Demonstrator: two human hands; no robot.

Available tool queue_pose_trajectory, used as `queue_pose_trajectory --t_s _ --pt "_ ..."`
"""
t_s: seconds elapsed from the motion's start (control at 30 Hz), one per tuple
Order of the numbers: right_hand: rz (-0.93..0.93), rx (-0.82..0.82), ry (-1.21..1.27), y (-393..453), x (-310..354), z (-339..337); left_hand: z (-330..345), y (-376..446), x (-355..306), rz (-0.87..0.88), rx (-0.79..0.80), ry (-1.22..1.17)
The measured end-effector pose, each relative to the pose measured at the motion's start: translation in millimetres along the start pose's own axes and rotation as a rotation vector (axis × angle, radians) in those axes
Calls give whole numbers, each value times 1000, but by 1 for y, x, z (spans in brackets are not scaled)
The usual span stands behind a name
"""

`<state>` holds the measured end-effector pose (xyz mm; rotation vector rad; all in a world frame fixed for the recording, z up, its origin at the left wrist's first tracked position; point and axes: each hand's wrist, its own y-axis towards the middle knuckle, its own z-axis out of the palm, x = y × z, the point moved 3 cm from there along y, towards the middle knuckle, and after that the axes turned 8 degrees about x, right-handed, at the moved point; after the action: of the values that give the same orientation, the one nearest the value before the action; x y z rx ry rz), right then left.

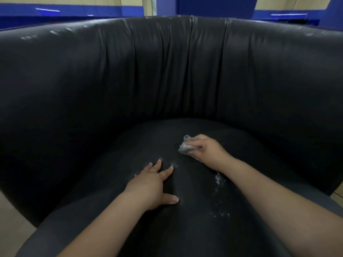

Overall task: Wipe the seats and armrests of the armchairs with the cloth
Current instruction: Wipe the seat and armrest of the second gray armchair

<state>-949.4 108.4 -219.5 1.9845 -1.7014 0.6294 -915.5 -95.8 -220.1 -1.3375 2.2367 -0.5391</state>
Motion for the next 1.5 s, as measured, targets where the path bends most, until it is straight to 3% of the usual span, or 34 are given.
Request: queue_pose_trajectory --t_s 0.07,0.13,0.27,0.43,0.53,0.67,0.8,0.93,1.1,1.23,1.3,1.4,1.5 --pt "10 -115 122 -3 -7 -10 0 0 1 -3 -12 -2" --pt "35 -202 55 -12 -20 -19 0 0 1 -2 -18 1" --pt "39 -138 -74 -21 -29 -25 2 1 1 0 -16 -1" --pt "260 -164 -110 -40 -54 -58 2 2 1 1 -21 5" --pt "248 -113 -175 -47 -62 -55 2 2 1 0 -24 4" --pt "285 -267 -82 -40 -64 -51 1 0 1 -1 -17 18" --pt "229 -267 -70 -38 -68 -55 1 -1 0 -1 -11 23" --pt "299 -336 -78 -56 -84 -65 0 0 1 -1 -8 31" --pt "77 -166 -11 -57 -54 -38 1 2 2 2 -16 37" --pt "220 -383 -42 -70 -72 -61 2 3 3 1 -9 39" --pt "265 -379 -2 -79 -74 -55 2 3 4 1 -8 34" --pt "164 -308 27 -84 -63 -41 2 4 3 -5 -7 33" --pt "248 -448 -8 -97 -67 -60 1 4 2 -11 -13 33"
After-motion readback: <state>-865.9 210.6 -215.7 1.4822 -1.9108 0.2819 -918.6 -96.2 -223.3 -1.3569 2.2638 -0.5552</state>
